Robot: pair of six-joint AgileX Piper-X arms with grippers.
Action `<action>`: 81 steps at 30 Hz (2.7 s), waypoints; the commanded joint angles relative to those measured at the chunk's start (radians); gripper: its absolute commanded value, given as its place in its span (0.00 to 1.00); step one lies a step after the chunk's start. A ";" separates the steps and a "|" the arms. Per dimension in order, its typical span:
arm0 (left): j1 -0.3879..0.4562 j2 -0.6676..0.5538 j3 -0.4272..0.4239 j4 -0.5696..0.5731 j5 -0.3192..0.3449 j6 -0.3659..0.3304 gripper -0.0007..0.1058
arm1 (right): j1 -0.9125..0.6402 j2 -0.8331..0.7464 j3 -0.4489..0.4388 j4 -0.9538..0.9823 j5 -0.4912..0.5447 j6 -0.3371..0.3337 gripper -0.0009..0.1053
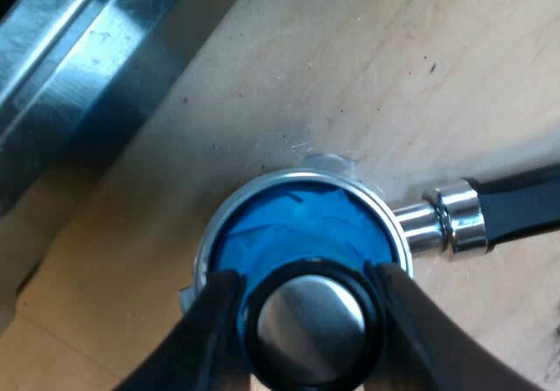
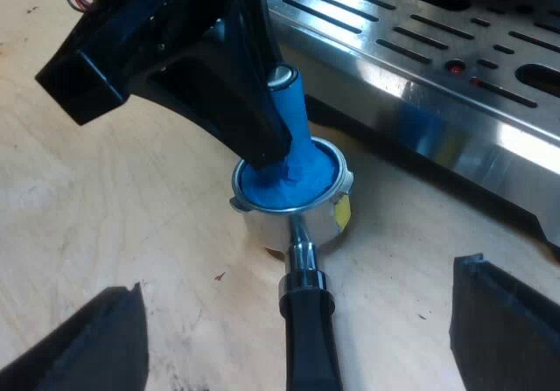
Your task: Grind coffee beans and then tamp
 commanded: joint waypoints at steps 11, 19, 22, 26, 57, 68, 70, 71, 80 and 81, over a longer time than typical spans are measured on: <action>-0.063 0.023 0.153 -0.035 -0.011 0.000 0.01 | 0.002 -0.009 -0.003 -0.007 0.010 -0.014 0.68; -0.074 0.094 0.154 -0.033 -0.013 -0.022 0.01 | 0.002 -0.009 -0.003 -0.007 0.010 -0.014 0.68; -0.074 0.109 0.154 -0.033 -0.013 -0.022 0.01 | 0.002 -0.009 -0.003 -0.007 0.010 -0.014 0.68; -0.074 0.109 0.154 -0.027 -0.022 -0.026 0.01 | 0.002 -0.009 -0.003 -0.007 0.010 -0.014 0.68; -0.074 -0.135 0.080 -0.026 -0.051 -0.041 0.01 | 0.002 -0.009 -0.003 -0.069 -0.002 -0.065 0.68; -0.074 -0.179 -0.001 0.013 -0.056 -0.044 0.01 | 0.002 -0.009 -0.003 -0.069 -0.002 -0.065 0.68; -0.074 -0.183 -0.008 0.029 -0.057 -0.044 0.01 | 0.002 -0.009 -0.003 -0.069 -0.002 -0.065 0.68; -0.074 -0.183 -0.014 0.048 -0.061 -0.044 0.01 | 0.002 -0.009 -0.003 -0.069 -0.002 -0.065 0.68; -0.074 -0.213 -0.068 0.114 -0.110 -0.044 0.01 | 0.002 -0.009 -0.003 -0.069 -0.002 -0.065 0.68; -0.074 -0.221 -0.072 0.117 -0.119 -0.044 0.01 | 0.002 -0.009 -0.003 -0.069 -0.002 -0.065 0.68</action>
